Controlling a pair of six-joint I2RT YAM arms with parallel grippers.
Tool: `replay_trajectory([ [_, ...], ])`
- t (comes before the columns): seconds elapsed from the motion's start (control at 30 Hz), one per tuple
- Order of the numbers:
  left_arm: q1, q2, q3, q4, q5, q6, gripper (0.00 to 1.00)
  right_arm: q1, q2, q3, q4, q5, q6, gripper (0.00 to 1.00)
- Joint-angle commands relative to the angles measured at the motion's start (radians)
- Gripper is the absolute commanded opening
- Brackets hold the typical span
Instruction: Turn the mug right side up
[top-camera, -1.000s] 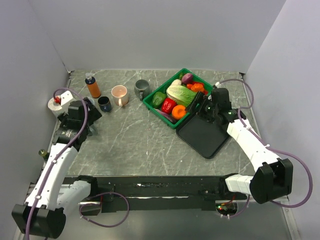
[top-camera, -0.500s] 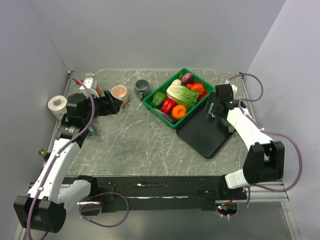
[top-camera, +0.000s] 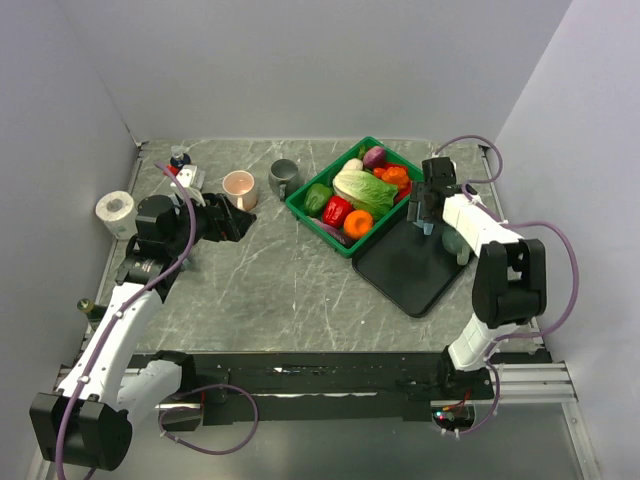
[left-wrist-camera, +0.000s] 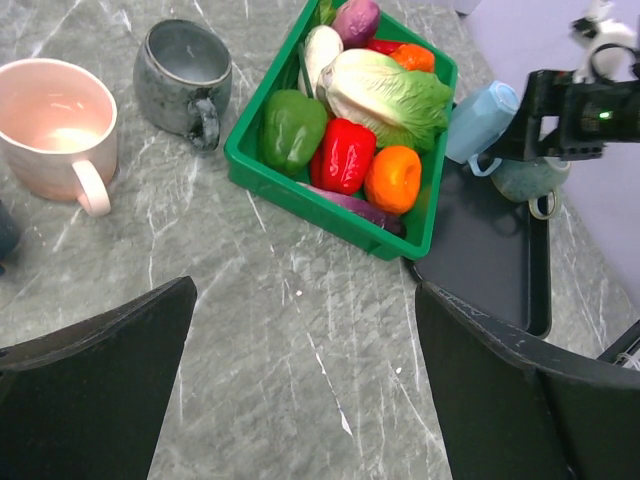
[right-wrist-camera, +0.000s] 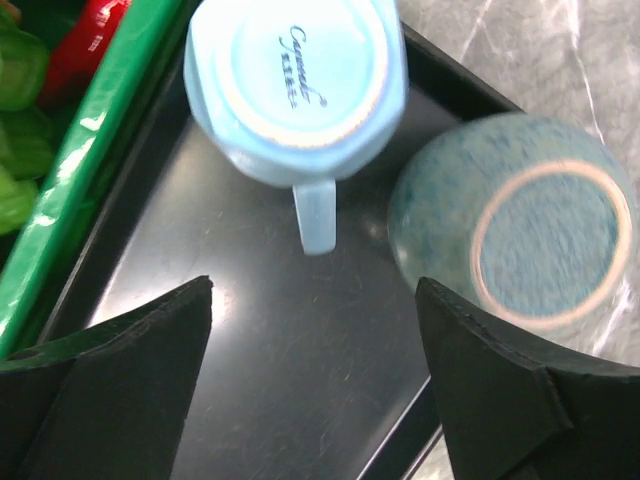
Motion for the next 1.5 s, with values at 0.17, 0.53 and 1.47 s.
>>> replay_trajectory([
  [0.17, 0.002, -0.040, 0.006, 0.052, 0.019, 0.013, 0.96, -0.016, 0.118, 0.063, 0.096, 0.008, -0.111, 0.70],
  [0.53, 0.002, -0.029, 0.006, 0.043, 0.001, 0.007, 0.96, -0.043, 0.129, -0.020, 0.251, 0.002, -0.111, 0.51],
  [1.47, 0.002, -0.018, 0.001, 0.047, 0.012, -0.002, 0.96, -0.056, -0.049, -0.104, 0.280, 0.072, 0.027, 0.00],
])
